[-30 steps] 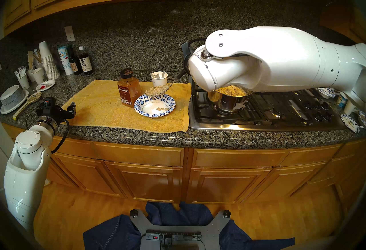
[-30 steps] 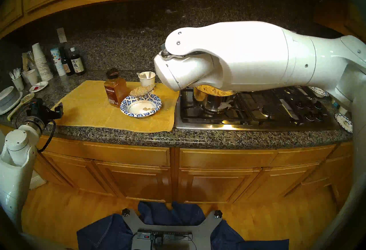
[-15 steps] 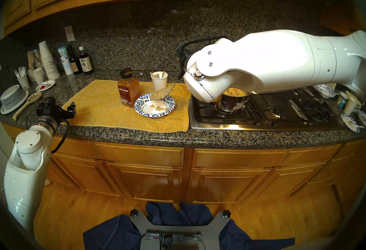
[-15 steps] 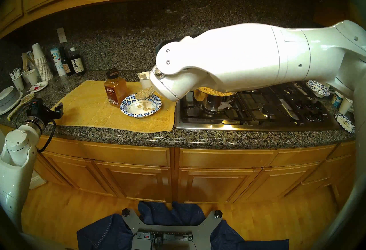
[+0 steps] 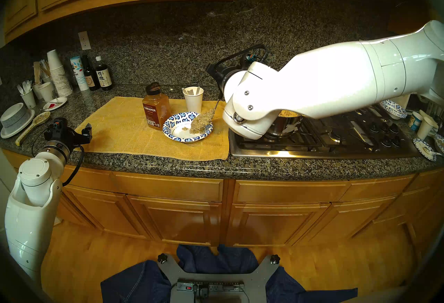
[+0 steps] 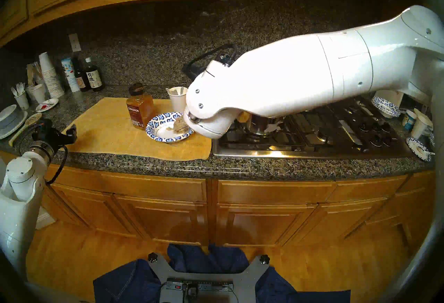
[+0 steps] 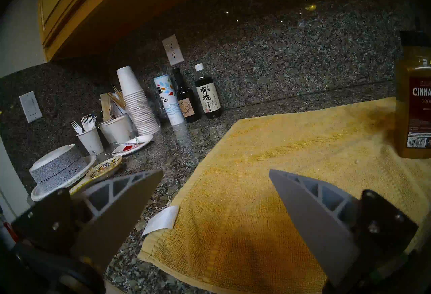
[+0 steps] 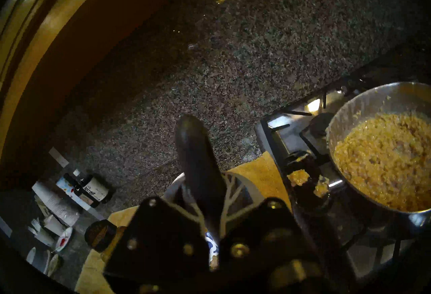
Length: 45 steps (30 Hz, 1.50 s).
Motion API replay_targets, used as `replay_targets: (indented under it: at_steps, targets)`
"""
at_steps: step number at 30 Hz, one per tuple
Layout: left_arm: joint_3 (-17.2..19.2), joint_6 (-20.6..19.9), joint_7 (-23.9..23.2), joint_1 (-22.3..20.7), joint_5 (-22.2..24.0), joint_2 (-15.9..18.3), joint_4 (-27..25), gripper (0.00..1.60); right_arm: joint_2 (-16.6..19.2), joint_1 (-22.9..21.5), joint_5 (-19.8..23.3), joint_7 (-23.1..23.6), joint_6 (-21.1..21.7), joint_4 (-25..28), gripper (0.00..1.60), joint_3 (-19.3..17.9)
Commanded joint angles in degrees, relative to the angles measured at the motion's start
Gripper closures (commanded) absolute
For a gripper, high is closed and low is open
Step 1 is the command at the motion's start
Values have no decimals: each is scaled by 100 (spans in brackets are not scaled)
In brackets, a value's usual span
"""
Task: Scoop oatmeal into bowl, add cinnamon, and put a spoon inside bowl
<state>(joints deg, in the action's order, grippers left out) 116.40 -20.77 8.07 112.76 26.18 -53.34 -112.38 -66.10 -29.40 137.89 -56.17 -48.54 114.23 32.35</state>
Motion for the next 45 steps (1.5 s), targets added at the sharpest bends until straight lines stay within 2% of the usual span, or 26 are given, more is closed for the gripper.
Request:
replay_targets:
  at_steps: [1,9,11,14,21,27,45]
  targets:
    - [93,56,9,-102,-11,69,-119,0,-345,-645,-687,-397,130,-156,160,85]
    - [92,55,9,-103,-11,69,-119,0,-799,-884,-1332,-659,375,-262,160,424]
    - [93,56,9,-102,-11,69,-120,0,-1041,-1143,-1426,-807,400,-239,160,692]
    - [94,57,9,-102,-11,69,-121,0,-1170,-1091,-1601,-932,436,-290,160,762]
    - [95,59,9,-102,-11,69,-123,0,-1752,-1290,-1953,-1120,438,-388,160,1305]
    - [96,60,9,-101,-11,69,-124,0,-2070,-1358,-1995,-1173,275,-472,160,1491]
    - [96,59,10,-101,-11,70,-123,0,-2690,-1700,-1779,-662,-210,-718,160,1974]
